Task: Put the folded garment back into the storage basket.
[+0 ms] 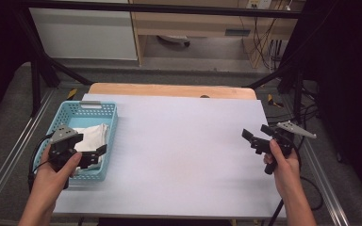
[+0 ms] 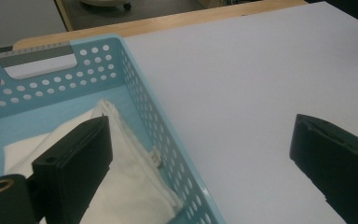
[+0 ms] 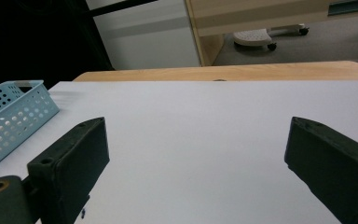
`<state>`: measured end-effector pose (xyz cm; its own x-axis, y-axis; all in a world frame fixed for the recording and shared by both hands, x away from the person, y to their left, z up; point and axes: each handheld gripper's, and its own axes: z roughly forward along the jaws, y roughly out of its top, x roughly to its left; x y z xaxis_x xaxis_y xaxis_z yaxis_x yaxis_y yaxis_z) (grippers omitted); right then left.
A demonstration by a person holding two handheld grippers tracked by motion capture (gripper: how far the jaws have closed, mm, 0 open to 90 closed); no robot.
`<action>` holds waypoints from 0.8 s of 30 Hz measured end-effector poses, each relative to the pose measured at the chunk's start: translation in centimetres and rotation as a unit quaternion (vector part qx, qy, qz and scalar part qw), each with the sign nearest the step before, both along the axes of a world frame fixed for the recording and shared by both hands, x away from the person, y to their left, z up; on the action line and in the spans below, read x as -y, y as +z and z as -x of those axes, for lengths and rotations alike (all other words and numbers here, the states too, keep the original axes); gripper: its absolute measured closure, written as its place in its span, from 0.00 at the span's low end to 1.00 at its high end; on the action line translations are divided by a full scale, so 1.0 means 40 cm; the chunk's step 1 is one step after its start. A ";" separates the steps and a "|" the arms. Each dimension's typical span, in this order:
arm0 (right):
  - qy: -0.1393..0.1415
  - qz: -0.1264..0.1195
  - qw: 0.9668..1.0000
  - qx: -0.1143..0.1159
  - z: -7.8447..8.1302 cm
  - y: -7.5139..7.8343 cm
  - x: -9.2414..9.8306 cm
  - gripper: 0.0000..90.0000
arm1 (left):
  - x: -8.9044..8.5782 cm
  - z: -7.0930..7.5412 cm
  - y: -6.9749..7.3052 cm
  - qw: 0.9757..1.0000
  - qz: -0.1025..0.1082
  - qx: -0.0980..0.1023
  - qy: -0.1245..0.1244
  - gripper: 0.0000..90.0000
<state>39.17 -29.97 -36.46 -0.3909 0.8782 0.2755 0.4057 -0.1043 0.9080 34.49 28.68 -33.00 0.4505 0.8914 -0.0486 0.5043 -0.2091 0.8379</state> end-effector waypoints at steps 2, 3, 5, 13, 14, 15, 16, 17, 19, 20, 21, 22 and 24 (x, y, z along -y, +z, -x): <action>-0.001 0.003 1.000 -0.002 0.005 -0.008 0.001 0.07 | -0.001 0.000 0.000 1.000 -0.001 0.000 0.000 0.06; -0.001 0.003 1.000 -0.003 0.008 -0.010 0.000 0.08 | -0.002 0.000 0.000 1.000 0.000 0.000 0.000 0.06; 0.000 0.006 1.000 -0.006 0.014 -0.018 0.000 0.08 | -0.002 0.000 0.000 1.000 -0.001 0.000 -0.001 0.06; 0.004 0.005 1.000 -0.017 0.038 -0.055 -0.008 0.09 | 0.004 0.002 -0.001 1.000 -0.001 -0.001 -0.006 0.06; 0.006 0.005 1.000 -0.017 0.041 -0.059 -0.009 0.10 | 0.004 0.002 -0.001 1.000 -0.001 0.000 -0.006 0.06; 0.006 0.004 1.000 -0.018 0.044 -0.061 -0.010 0.10 | 0.006 0.003 -0.001 1.000 0.000 0.000 -0.007 0.06; 0.007 0.006 1.000 -0.018 0.047 -0.064 -0.011 0.10 | 0.007 0.003 -0.002 1.000 0.000 0.000 -0.009 0.06; 0.009 0.006 1.000 -0.017 0.051 -0.068 -0.012 0.10 | 0.008 0.004 -0.002 1.000 -0.001 0.000 -0.010 0.06; 0.012 0.001 1.000 -0.018 0.058 -0.072 -0.015 0.10 | 0.010 0.005 -0.002 1.000 -0.002 0.000 -0.013 0.06; 0.014 0.000 1.000 -0.019 0.060 -0.074 -0.016 0.10 | 0.012 0.006 -0.002 1.000 -0.002 0.001 -0.015 0.06; 0.017 0.001 1.000 -0.019 0.064 -0.077 -0.017 0.11 | 0.014 0.006 -0.001 1.000 -0.002 0.002 -0.017 0.06; 0.018 0.000 1.000 -0.021 0.067 -0.080 -0.019 0.10 | 0.015 0.007 -0.001 1.000 -0.002 0.002 -0.018 0.06; 0.020 0.002 1.000 -0.023 0.073 -0.086 -0.022 0.10 | 0.017 0.008 0.000 1.000 -0.002 0.003 -0.021 0.06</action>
